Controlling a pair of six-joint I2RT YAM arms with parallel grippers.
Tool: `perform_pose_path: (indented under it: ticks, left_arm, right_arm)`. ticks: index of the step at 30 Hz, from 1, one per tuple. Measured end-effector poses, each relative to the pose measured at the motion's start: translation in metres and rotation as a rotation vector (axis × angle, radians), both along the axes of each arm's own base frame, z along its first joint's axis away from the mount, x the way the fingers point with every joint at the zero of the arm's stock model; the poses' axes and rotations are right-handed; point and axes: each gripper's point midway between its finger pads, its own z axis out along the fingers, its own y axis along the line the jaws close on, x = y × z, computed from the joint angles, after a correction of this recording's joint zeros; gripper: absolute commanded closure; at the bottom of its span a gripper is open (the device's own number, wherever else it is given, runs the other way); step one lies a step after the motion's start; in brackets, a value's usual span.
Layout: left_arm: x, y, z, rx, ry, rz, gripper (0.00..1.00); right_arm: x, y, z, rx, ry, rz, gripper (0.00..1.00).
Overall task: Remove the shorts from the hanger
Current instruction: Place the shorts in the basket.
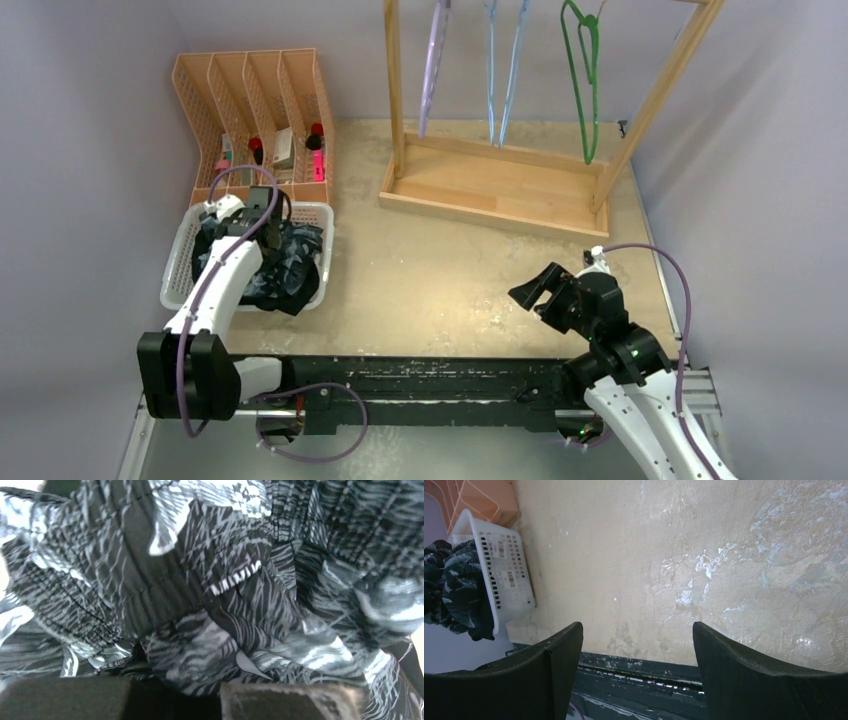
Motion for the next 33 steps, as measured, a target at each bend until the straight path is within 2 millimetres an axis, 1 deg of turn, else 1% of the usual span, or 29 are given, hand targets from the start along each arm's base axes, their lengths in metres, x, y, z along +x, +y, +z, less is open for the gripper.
perform_pose_path:
  ticks: [4, 7, 10, 14, 16, 17, 18, 21, 24, 28, 30, 32, 33]
  left_arm:
    - [0.007, -0.011, -0.03, -0.133, -0.029, 0.014, 0.93]
    - [0.012, -0.019, -0.05, -0.221, -0.044, 0.016, 0.95]
    - [0.019, -0.024, -0.057, -0.278, -0.07, 0.009, 1.0]
    - [0.029, -0.041, -0.066, -0.36, -0.17, -0.011, 1.0]
    - [0.035, -0.057, -0.066, -0.383, -0.229, -0.028, 1.0]
    - [0.039, -0.069, -0.066, -0.398, -0.254, -0.046, 1.0]
    - [0.044, -0.086, -0.066, -0.419, -0.278, -0.075, 1.0]
    - [0.049, -0.126, -0.065, -0.486, -0.323, -0.139, 1.0]
    - [0.046, -0.16, -0.062, -0.554, -0.357, -0.191, 1.0]
    - [0.032, -0.195, -0.052, -0.607, -0.361, -0.254, 1.0]
    - [0.024, -0.205, -0.044, -0.597, -0.339, -0.287, 1.0]
    - [0.017, -0.207, -0.032, -0.563, -0.303, -0.302, 1.0]
    - [0.015, -0.204, -0.023, -0.53, -0.287, -0.304, 0.98]
  right_arm:
    - [-0.001, -0.001, -0.002, -0.006, 0.006, -0.005, 0.18]
    - [-0.002, -0.002, -0.003, -0.01, 0.013, -0.005, 0.18]
    - [-0.003, -0.003, -0.003, -0.012, 0.019, -0.005, 0.18]
    - [-0.004, -0.004, -0.003, -0.019, 0.02, -0.012, 0.18]
    - [-0.003, -0.005, -0.002, -0.018, 0.014, -0.017, 0.18]
    - [-0.002, -0.005, -0.002, -0.016, 0.012, -0.018, 0.18]
    - [-0.002, -0.005, -0.001, -0.014, 0.011, -0.019, 0.19]
    - [-0.001, -0.004, -0.001, -0.013, 0.015, -0.021, 0.19]
    - [-0.001, -0.004, -0.002, -0.019, 0.027, -0.021, 0.18]
    - [0.0, -0.005, -0.002, -0.022, 0.03, -0.024, 0.18]
    - [-0.001, -0.005, -0.002, -0.018, 0.027, -0.026, 0.18]
    - [-0.001, -0.004, 0.0, -0.012, 0.021, -0.028, 0.18]
    - [0.0, -0.004, 0.001, -0.009, 0.019, -0.029, 0.18]
